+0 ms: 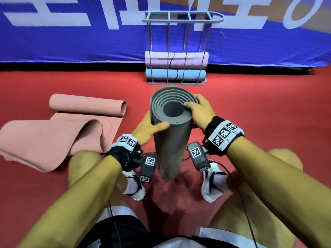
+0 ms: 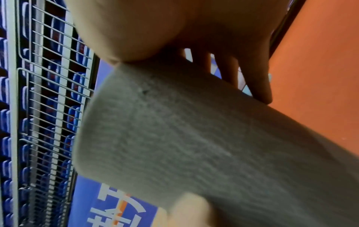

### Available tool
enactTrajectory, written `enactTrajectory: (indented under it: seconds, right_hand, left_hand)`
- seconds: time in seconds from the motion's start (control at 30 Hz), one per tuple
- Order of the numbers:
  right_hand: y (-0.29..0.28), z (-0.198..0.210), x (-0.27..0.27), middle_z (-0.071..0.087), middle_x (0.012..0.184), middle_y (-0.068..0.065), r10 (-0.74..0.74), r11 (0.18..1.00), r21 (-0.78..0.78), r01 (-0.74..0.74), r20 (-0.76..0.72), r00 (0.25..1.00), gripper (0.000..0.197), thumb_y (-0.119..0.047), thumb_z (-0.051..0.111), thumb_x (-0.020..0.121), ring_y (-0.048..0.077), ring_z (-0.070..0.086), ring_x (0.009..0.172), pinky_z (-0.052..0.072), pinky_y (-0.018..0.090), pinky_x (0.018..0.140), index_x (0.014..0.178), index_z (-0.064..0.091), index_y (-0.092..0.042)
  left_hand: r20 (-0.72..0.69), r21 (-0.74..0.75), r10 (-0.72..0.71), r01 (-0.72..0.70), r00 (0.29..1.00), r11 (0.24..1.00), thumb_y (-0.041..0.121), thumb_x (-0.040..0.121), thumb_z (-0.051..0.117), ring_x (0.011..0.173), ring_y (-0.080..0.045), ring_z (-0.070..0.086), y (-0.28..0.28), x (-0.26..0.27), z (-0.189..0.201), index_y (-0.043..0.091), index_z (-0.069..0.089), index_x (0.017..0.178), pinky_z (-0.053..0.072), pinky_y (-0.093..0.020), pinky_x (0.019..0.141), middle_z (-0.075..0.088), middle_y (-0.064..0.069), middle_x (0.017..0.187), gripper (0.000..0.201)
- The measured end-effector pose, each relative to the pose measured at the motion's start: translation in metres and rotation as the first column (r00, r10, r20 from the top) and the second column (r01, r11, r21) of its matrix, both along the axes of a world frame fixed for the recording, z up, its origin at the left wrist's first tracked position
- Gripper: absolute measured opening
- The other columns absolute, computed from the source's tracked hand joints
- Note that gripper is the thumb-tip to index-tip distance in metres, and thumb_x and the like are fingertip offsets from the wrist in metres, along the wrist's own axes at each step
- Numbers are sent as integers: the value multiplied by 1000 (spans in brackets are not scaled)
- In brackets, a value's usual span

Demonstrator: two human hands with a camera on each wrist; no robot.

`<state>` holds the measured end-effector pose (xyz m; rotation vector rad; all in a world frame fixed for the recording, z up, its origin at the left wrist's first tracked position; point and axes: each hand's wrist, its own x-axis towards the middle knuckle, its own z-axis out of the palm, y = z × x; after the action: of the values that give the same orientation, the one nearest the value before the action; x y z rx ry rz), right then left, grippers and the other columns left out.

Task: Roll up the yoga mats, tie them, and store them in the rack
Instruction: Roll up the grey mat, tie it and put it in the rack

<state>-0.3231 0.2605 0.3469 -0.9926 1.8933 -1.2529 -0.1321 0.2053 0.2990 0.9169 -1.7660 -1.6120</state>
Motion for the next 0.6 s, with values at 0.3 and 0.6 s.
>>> enactTrajectory:
  seconds: [0.3,0.6]
  right_hand:
    - [14,-11,-17,62,126,22,247,932,340,-128,-336,909,41,-51,42,103,44,61,107,51,50,91,122,51,-15]
    - [13,-9,-17,48,145,11,313,918,384,-99,-547,776,61,-49,45,98,41,55,122,45,49,103,152,27,-31]
  left_hand:
    - [289,-84,279,-266,916,960,53,87,52,102,-28,69,-15,-24,-1,23,74,111,53,-48,96,76,1,106,44]
    - [492,-441,241,1,837,897,38,104,45,125,-37,54,-6,-65,12,27,41,148,41,-42,105,59,-14,135,45]
